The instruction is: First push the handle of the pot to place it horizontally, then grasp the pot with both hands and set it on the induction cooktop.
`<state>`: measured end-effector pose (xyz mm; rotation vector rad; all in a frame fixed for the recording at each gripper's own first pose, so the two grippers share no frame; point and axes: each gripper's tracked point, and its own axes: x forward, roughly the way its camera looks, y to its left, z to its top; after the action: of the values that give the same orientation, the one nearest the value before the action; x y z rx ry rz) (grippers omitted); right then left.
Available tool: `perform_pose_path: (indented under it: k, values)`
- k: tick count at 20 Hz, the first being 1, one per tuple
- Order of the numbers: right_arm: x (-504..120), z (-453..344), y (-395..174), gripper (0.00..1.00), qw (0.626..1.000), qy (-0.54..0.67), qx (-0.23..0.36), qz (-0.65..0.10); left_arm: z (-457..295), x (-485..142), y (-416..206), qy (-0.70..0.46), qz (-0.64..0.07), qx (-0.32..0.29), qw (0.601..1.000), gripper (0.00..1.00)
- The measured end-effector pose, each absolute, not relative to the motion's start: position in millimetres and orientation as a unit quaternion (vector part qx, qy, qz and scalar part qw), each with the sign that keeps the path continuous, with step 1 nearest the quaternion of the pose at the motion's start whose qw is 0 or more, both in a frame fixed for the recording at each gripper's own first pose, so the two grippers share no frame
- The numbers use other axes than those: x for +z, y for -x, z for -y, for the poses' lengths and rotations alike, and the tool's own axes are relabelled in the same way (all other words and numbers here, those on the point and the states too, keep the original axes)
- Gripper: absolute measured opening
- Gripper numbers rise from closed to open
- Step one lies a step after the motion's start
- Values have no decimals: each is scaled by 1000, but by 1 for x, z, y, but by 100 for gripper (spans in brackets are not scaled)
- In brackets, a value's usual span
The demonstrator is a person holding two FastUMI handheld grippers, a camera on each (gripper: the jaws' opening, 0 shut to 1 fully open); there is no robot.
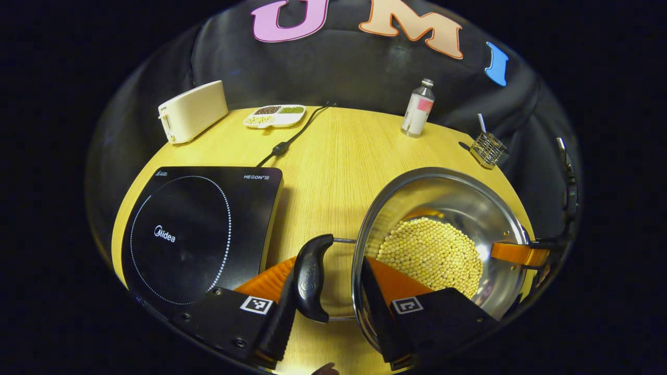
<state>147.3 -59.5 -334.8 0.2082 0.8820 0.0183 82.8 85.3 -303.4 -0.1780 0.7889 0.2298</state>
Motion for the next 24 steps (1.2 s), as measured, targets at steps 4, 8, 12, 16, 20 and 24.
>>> perform_pose_path:
  k: [4, 8, 12, 16, 20, 24]
  values:
    - [-331, 61, -145, 54, 903, -100, -4, -417, -86, -304, -84, 91, -384, 103, 913, 68]
    - [-316, 60, -136, 59, 908, -101, -24, -407, -87, -292, -84, 104, -386, 83, 913, 66]
    - [-299, 56, -126, 59, 905, -106, -28, -411, -88, -274, -79, 106, -393, 81, 910, 66]
    - [-269, 57, -128, 54, 910, -92, -24, -404, -86, -252, -76, 120, -386, 84, 911, 66]
    - [-248, 52, -129, 59, 912, -89, -20, -399, -92, -230, -76, 118, -378, 86, 914, 68]
    - [-236, 32, -132, 59, 914, -87, -13, -395, -111, -218, -69, 121, -379, 91, 913, 66]
